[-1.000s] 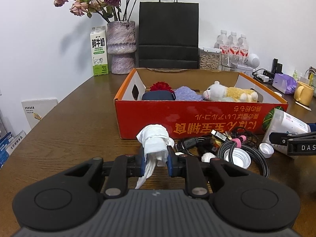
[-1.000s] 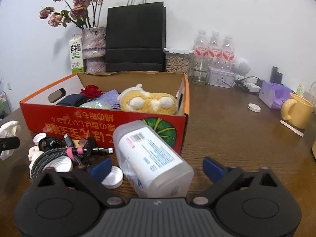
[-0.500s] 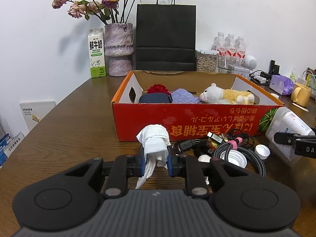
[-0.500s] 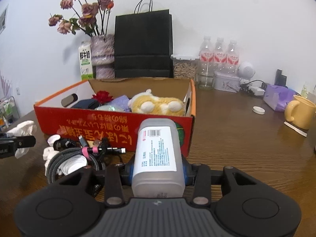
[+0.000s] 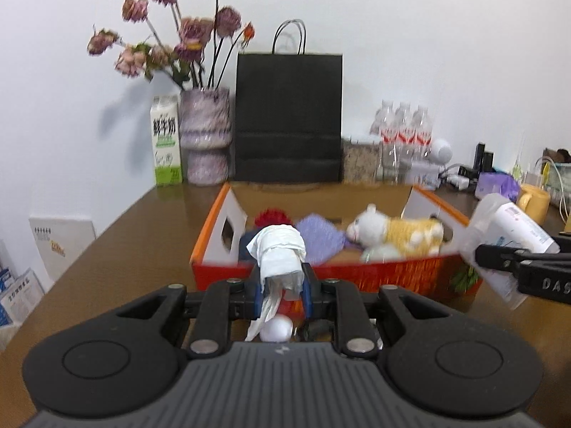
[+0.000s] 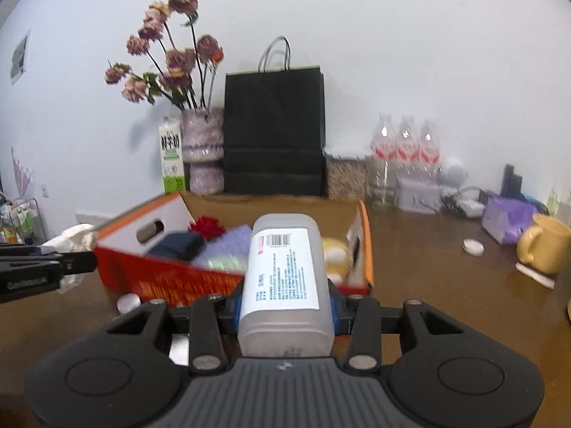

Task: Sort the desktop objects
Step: 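Carry the tissue and bottle over the box with both grippers, then release the tissue and bottle into the box, opening both grippers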

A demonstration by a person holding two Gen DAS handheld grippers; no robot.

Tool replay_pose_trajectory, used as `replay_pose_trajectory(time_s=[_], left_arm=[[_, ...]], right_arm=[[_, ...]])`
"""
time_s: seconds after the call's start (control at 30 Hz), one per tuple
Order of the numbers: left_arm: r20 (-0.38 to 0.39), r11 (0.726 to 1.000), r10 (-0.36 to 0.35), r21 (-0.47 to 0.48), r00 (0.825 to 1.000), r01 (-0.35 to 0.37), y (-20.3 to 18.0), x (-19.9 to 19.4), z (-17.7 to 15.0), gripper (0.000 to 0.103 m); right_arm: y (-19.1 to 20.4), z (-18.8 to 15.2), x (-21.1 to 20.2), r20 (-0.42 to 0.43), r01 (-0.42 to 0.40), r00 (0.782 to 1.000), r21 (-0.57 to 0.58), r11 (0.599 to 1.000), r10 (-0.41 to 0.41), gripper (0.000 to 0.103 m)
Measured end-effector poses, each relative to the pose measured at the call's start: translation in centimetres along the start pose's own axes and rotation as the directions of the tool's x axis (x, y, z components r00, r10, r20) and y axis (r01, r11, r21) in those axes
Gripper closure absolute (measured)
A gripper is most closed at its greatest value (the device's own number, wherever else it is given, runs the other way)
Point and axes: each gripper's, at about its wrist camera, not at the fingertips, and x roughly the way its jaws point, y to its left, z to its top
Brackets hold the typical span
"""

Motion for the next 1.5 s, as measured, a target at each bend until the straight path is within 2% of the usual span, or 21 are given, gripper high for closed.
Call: replay_pose_trajectory(time_s=[0.23, 0.4, 0.6, 0.7, 0.83, 1.2, 1.23, 1.27, 1.33, 1.37, 1.4, 1.43, 1.47, 1.5], left_arm=[[0.035, 1.000, -0.020, -0.005, 0.999, 0.020, -0.3, 3.0, 3.6, 0.083], [0.017, 0.999, -0.017, -0.033, 1.000, 0.018, 0.1, 6.8, 5.3, 0.083], [-0.013, 1.000, 0.022, -0.017, 1.000, -0.022, 0.6, 11.2, 5.9, 0.083], [-0.042, 0.999, 0.045, -0.021, 0.998, -0.046, 1.2, 13.1, 5.7, 0.083], [-0.098, 0.999, 0.046, -0.021, 0.994, -0.048, 1.6, 14.5, 4.6, 0.083], [-0.112, 0.998, 0.060, 0.008, 0.992, -0.059, 0.9, 14.7, 3.6, 0.081], [-0.106, 0.998, 0.069, 0.013, 0.992, -0.068, 0.8, 14.5, 3.5, 0.075], [-0.101, 0.997, 0.076, 0.021, 0.992, -0.074, 0.7, 14.5, 3.6, 0.059], [-0.081, 0.995, 0.098, 0.037, 0.992, -0.095, 0.7, 14.2, 3.6, 0.042], [-0.069, 0.992, 0.123, 0.040, 0.990, -0.120, 0.7, 14.0, 3.7, 0.028], [-0.061, 0.988, 0.150, 0.041, 0.987, -0.148, 0.7, 13.9, 3.7, 0.020], [-0.049, 0.984, 0.177, 0.038, 0.983, -0.175, 0.9, 13.7, 3.8, 0.008], [-0.037, 0.981, 0.195, 0.031, 0.980, -0.194, 1.1, 13.5, 3.8, 0.000], [-0.026, 0.980, 0.196, 0.025, 0.980, -0.196, 1.4, 13.2, 3.9, 0.000]], right_arm=[[2.5, 3.6, 3.5, 0.029, -0.035, 0.999, -0.022, 0.999, 0.036, 0.063], [3.6, 5.3, 7.8, 0.003, -0.043, 0.999, -0.008, 0.999, 0.043, 0.063], [4.1, 5.8, 13.2, -0.033, -0.034, 0.999, 0.018, 0.999, 0.035, 0.063], [4.0, 5.2, 15.2, -0.067, -0.055, 0.996, 0.022, 0.998, 0.056, 0.063], [4.1, 4.4, 16.0, -0.084, -0.075, 0.994, 0.009, 0.997, 0.076, 0.063], [4.5, 4.2, 15.4, -0.062, -0.096, 0.994, -0.010, 0.995, 0.095, 0.063], [4.5, 4.2, 15.4, -0.061, -0.095, 0.994, -0.009, 0.995, 0.094, 0.063], [4.4, 4.2, 15.3, -0.060, -0.092, 0.994, -0.005, 0.996, 0.092, 0.063], [4.2, 4.3, 15.1, -0.051, -0.085, 0.995, 0.009, 0.996, 0.085, 0.061], [4.1, 4.3, 14.9, -0.048, -0.079, 0.996, 0.015, 0.997, 0.079, 0.055], [3.8, 4.3, 14.7, -0.042, -0.069, 0.997, 0.021, 0.997, 0.070, 0.050], [3.6, 4.4, 14.5, -0.035, -0.057, 0.998, 0.031, 0.998, 0.058, 0.040], [3.3, 4.5, 14.4, -0.029, -0.051, 0.998, 0.040, 0.998, 0.052, 0.028], [2.9, 4.5, 14.2, -0.023, -0.052, 0.998, 0.052, 0.997, 0.054, 0.021]])
